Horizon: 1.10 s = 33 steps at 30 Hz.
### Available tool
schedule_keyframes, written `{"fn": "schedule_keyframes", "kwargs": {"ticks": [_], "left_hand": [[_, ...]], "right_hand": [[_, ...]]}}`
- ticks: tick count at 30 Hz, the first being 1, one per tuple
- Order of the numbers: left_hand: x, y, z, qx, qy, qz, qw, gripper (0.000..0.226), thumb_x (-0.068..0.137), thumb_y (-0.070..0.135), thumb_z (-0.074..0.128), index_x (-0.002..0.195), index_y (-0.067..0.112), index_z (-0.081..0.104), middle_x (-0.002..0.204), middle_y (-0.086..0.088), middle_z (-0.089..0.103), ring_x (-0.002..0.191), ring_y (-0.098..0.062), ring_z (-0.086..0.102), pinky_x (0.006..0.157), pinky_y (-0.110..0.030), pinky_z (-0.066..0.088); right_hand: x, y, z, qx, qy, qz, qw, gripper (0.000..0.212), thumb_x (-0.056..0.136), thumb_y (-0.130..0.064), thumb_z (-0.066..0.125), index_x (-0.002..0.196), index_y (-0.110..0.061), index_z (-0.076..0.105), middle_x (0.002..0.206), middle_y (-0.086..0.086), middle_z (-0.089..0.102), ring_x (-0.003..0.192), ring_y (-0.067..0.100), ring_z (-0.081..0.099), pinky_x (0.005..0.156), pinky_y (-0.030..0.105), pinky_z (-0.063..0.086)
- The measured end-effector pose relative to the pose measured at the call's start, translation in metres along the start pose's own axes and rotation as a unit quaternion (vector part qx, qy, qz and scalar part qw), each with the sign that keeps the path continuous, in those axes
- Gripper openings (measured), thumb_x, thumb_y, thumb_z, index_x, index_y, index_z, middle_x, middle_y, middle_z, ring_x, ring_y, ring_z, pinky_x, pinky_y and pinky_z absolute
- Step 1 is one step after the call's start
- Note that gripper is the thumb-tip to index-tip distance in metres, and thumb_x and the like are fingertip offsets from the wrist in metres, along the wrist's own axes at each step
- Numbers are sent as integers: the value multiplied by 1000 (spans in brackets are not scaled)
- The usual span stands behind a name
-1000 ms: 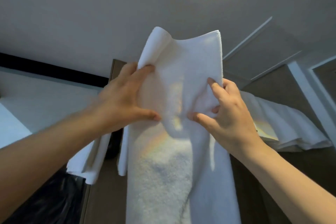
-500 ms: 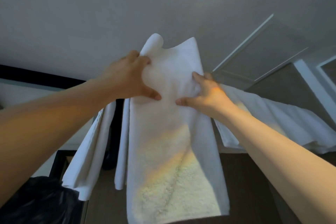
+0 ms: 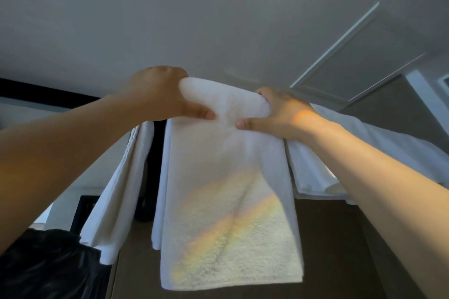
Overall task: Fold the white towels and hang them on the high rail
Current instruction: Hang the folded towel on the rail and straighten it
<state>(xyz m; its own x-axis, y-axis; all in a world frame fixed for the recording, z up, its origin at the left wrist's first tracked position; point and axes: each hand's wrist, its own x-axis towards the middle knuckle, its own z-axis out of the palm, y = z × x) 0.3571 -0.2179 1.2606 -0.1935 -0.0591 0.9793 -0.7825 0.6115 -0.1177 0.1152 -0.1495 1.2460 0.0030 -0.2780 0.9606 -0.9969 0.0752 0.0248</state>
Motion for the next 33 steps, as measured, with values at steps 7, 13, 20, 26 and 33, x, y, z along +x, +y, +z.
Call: {"fn": "schedule_keyframes", "kwargs": {"ticks": [7,13,20,26,33], "left_hand": [[-6,-4,6,-52,5,-25,998,72,43,88,59,84,30,53,77,12,55,71,-13,50,53,-27,31],[-51,-18,19,-202,98,-70,972,81,56,70,74,117,24,50,111,9,47,88,-10,54,66,-23,37],[-70,-15,16,-349,-17,-103,931,56,66,70,66,85,19,75,85,-4,73,82,-22,68,74,-33,56],[-69,-7,22,-412,-93,-122,898,48,82,56,64,94,11,75,95,-2,75,95,-21,70,95,-37,52],[-68,-1,14,-398,-59,-112,909,41,81,50,68,90,11,76,91,-2,76,91,-23,71,85,-35,57]], "right_hand": [[10,-5,-10,8,-57,-11,998,83,65,-75,70,129,-25,51,135,1,53,113,20,52,79,28,36],[7,-8,-10,14,-54,-3,998,80,68,-73,70,130,-25,51,136,2,53,118,22,52,79,26,34],[8,-8,-10,25,-62,5,998,87,66,-75,69,134,-24,49,139,2,52,122,23,52,87,29,40],[5,-7,-9,25,-60,4,998,89,65,-78,67,136,-27,47,143,-1,48,128,22,47,97,34,42],[-1,-8,-7,24,-52,13,998,96,67,-80,64,145,-29,37,151,-4,41,135,21,43,102,36,40]]}}
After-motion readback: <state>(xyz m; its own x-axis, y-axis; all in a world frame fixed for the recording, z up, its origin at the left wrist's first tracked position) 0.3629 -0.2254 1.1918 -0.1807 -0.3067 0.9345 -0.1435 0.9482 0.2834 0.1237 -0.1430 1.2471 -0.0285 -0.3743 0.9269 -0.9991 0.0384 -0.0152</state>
